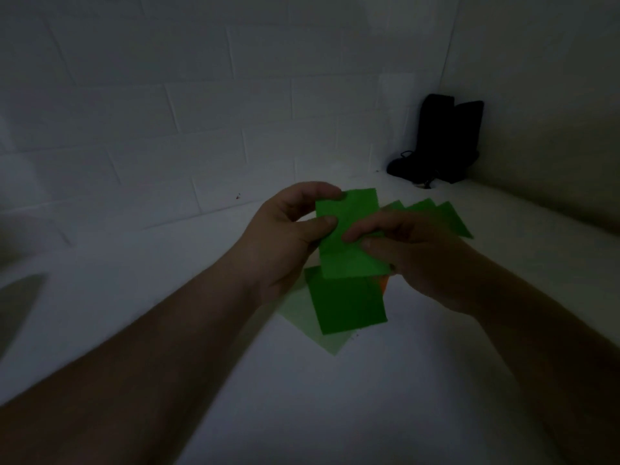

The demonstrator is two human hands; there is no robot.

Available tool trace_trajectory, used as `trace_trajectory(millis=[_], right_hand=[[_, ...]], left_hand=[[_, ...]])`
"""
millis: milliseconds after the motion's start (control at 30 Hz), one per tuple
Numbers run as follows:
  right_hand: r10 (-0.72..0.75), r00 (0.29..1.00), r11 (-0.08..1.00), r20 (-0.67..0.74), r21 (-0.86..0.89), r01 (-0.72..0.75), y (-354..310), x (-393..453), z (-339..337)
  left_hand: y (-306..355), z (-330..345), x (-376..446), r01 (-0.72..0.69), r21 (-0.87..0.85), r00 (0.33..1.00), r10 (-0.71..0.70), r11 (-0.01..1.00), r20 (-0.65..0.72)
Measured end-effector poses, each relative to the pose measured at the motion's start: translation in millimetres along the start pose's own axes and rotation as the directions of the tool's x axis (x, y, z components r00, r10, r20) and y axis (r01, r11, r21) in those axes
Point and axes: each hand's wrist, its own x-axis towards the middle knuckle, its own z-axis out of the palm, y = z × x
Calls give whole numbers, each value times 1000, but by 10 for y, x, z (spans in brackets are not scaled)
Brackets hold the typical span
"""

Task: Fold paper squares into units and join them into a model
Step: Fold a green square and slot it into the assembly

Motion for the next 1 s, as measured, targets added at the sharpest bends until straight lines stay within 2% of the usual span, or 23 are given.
trace_trajectory(millis=[133,233,333,467,533,600,700,733,900,1000], right_hand=[[-126,987,987,-101,-112,114,6,7,-12],[-169,976,986,-136,-11,169,-15,14,-51],[-173,977,985,-123,-8,173,-13,17,-82],[-109,989,994,-97,-24,107,-46,-1,-115],[-76,995,997,-63,18,78,-63,-6,-138],[-88,996,995,-27,-58,86,-47,-11,-149],[-209,978,908,-3,-372,193,-12,-11,-159],[-243,970,881,-2,-420,220,-9,-7,-154],[-321,944,848,-77,-466,251,2,8,-131],[-314,935,884,-164,-410,225,-2,4,-123]], left_hand=[[-5,26,1,68,-54,997,-67,996,22],[-19,22,-16,162,-14,985,-160,987,70],[-27,23,-38,206,27,974,-208,978,88],[-32,-32,-20,106,218,991,-120,970,54],[-44,-81,-11,0,418,999,-21,909,46],[-47,-102,-5,-90,554,996,69,828,59],[-31,-79,-13,-108,495,994,96,862,49],[-25,-69,-13,-99,465,995,87,880,48],[-19,-51,-28,-2,307,995,-27,952,92],[1,-37,-38,8,313,994,-41,950,98]])
